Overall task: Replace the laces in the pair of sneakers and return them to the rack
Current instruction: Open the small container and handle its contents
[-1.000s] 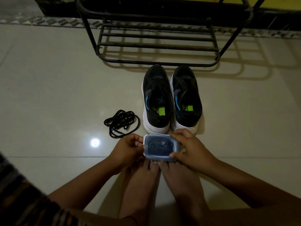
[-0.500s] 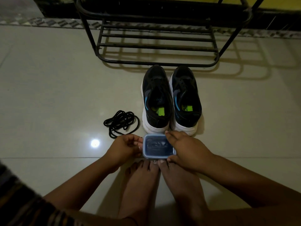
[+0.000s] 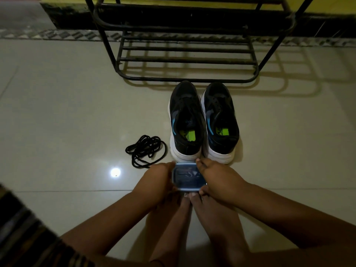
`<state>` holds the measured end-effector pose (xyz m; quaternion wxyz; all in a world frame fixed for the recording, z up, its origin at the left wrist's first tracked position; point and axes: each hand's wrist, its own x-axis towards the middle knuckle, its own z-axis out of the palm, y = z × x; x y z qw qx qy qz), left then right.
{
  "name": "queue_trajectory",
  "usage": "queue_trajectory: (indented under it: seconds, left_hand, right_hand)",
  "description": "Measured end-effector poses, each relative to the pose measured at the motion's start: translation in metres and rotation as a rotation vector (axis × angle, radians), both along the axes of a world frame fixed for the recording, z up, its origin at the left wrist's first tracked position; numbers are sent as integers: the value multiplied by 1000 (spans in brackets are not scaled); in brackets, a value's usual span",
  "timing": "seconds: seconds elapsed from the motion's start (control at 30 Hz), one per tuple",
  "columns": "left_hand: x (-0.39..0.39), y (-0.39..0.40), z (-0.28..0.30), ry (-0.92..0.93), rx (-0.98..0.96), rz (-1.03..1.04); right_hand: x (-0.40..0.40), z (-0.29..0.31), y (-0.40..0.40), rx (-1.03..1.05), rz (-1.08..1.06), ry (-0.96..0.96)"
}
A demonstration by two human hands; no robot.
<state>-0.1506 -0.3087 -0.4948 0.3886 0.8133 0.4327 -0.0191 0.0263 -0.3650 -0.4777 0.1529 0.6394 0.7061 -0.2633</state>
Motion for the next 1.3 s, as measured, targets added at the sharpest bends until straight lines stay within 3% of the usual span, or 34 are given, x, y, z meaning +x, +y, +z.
queue_trajectory:
  seconds: [0.23, 0.47, 0.67, 0.83, 0.9, 1.07, 1.17, 1.3]
  left_hand:
    - [-1, 5, 2, 29, -59, 30]
    - [-8, -5, 15, -194, -464, 437]
    - [12, 38, 96, -333, -363, 323]
    - [48, 92, 202, -476, -436, 304]
    - [70, 113, 239, -453, -361, 338]
    - [113, 150, 273, -336, -140, 296]
    - [133, 161, 253, -290, -94, 332]
    - [158, 180, 204, -395, -166, 481]
  right_hand:
    - [5, -4, -6, -37, -83, 101]
    - [25, 8, -11, 152, -528, 495]
    - [50, 102, 17, 10, -623, 675]
    - [78, 230, 85, -60, -576, 550]
    - [84, 266, 107, -11, -582, 491]
    - [93, 277, 145, -11, -709, 422]
    - [100, 253, 156, 7, -844, 429]
    - [114, 216, 175, 172, -1067, 595]
